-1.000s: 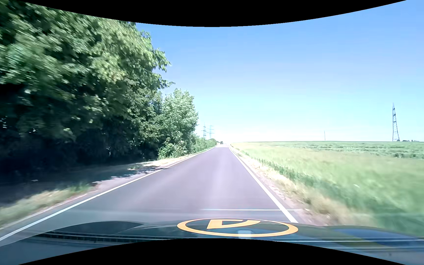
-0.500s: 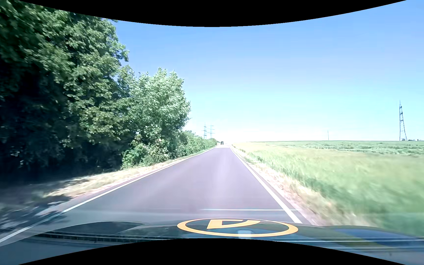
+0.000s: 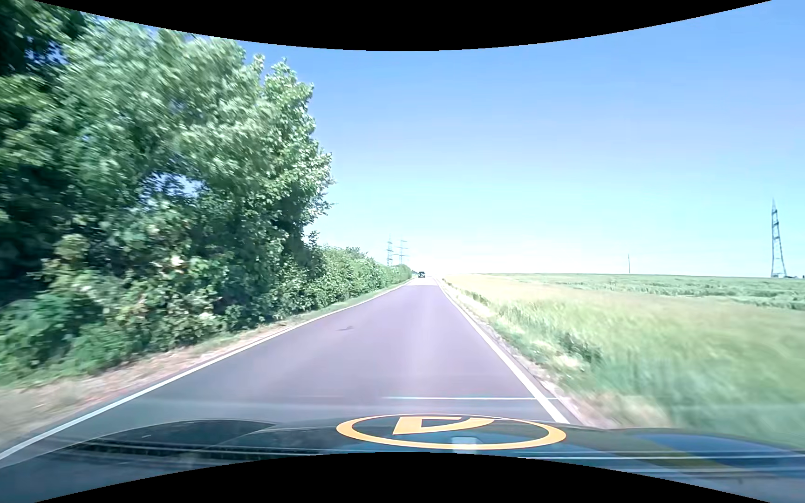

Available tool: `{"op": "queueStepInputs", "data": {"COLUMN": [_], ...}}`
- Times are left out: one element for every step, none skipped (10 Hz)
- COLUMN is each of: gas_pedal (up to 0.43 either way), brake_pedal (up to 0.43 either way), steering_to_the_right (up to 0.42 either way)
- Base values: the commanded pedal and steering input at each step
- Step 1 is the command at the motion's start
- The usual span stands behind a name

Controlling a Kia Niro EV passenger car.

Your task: Follow the waypoints while adhering to traffic rules and regulations

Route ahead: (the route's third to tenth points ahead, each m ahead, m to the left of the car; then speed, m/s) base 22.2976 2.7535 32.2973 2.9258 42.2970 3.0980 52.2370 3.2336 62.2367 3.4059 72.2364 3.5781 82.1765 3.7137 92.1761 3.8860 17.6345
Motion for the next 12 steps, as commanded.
{"op": "queueStepInputs", "data": {"gas_pedal": [0.228, 0.228, 0.248, 0.260, 0.260, 0.260, 0.260, 0.260, 0.260, 0.248, 0.248, 0.240], "brake_pedal": [0.000, 0.000, 0.000, 0.000, 0.000, 0.000, 0.000, 0.000, 0.000, 0.000, 0.000, 0.000], "steering_to_the_right": [0.003, 0.003, 0.002, 0.002, 0.001, -0.003, -0.004, -0.004, -0.001, 0.003, 0.004, 0.004]}}
